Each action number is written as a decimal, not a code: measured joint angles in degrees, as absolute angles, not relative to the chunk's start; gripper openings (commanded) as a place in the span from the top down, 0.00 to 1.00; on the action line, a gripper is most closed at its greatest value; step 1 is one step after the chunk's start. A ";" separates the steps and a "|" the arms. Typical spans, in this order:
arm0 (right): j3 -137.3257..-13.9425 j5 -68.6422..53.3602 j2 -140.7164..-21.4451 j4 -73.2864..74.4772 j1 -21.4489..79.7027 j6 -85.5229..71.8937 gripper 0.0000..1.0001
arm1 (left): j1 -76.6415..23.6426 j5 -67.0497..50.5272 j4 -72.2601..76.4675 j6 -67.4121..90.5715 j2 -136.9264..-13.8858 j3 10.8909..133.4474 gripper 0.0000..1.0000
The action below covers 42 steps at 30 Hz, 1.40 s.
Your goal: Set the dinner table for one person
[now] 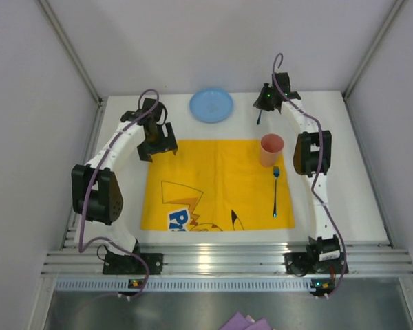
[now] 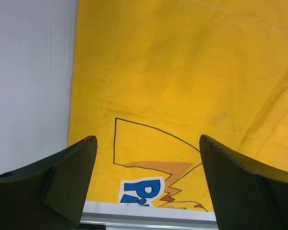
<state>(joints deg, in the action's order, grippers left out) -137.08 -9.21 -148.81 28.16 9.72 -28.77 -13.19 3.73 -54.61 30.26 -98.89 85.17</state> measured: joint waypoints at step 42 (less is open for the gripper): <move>-137.21 -10.46 -152.53 27.59 2.74 -35.35 1.00 | -11.14 6.44 -60.73 32.86 -108.33 95.04 0.10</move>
